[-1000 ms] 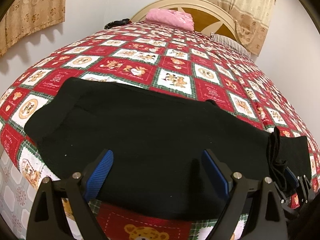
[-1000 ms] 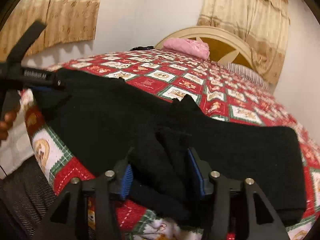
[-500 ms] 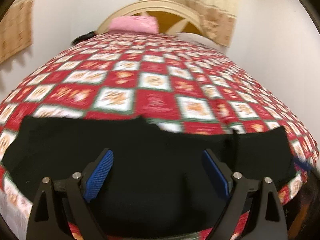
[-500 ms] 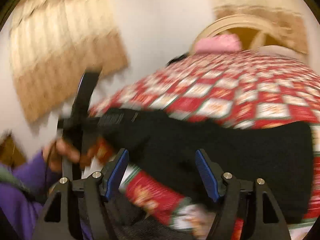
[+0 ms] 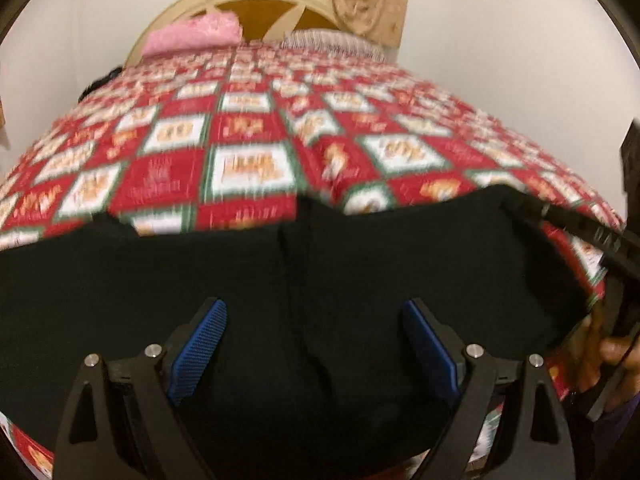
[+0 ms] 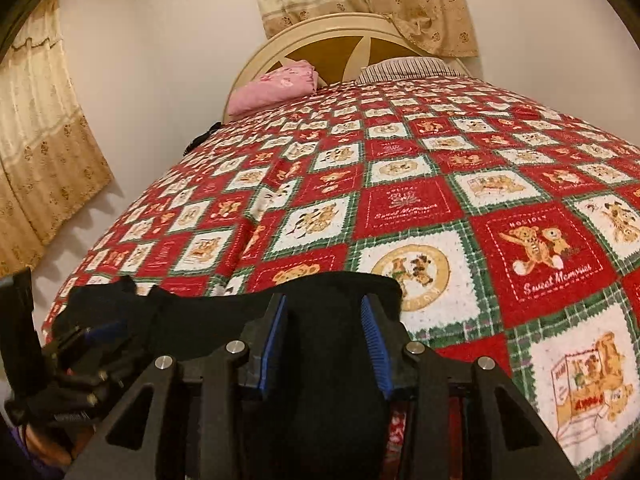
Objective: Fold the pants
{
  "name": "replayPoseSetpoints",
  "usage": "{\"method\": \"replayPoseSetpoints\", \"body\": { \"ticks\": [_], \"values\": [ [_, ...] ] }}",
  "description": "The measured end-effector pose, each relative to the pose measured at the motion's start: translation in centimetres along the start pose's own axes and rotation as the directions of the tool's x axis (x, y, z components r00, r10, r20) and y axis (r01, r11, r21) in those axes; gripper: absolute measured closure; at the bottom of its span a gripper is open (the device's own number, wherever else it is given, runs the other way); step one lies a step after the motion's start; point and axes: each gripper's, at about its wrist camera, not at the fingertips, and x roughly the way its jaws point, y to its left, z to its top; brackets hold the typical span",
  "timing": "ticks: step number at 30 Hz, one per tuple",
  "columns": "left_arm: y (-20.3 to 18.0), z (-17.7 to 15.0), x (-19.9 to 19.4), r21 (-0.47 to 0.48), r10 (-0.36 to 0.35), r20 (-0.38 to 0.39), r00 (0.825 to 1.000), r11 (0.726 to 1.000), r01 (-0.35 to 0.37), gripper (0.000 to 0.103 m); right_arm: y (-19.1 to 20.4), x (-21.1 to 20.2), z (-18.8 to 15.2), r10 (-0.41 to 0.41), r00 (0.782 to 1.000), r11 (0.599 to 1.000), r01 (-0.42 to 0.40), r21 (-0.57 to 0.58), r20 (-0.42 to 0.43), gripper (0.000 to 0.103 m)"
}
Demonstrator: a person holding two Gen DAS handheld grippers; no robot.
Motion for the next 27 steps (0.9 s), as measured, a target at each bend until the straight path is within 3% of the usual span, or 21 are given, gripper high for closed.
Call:
{"method": "replayPoseSetpoints", "body": {
  "ticks": [7, 14, 22, 27],
  "values": [
    [-0.7, -0.8, -0.6, 0.042, 0.034, 0.028, 0.999, 0.998, -0.035, 0.010, 1.2, 1.1, 1.3, -0.076, 0.997, 0.994, 0.076, -0.075, -0.006, 0.062],
    [-0.9, -0.8, -0.2, 0.048, 0.047, 0.033, 0.998, 0.998, -0.048, 0.010, 3.9, -2.0, 0.4, -0.134, 0.990, 0.977, 0.139, -0.160, 0.043, 0.062],
    [-0.8, -0.9, -0.3, 0.053, 0.060, 0.032, 0.998, 0.997, -0.061, 0.007, 3.7, -1.8, -2.8, -0.146, 0.989, 0.980, 0.142, -0.141, -0.017, 0.062],
    [1.1, -1.2, -1.6, 0.010, 0.063, 0.018, 0.998, 0.998, -0.064, 0.007, 3.8, -2.6, -3.7, -0.141, 0.990, 0.978, 0.140, -0.153, -0.002, 0.062]
  ]
}}
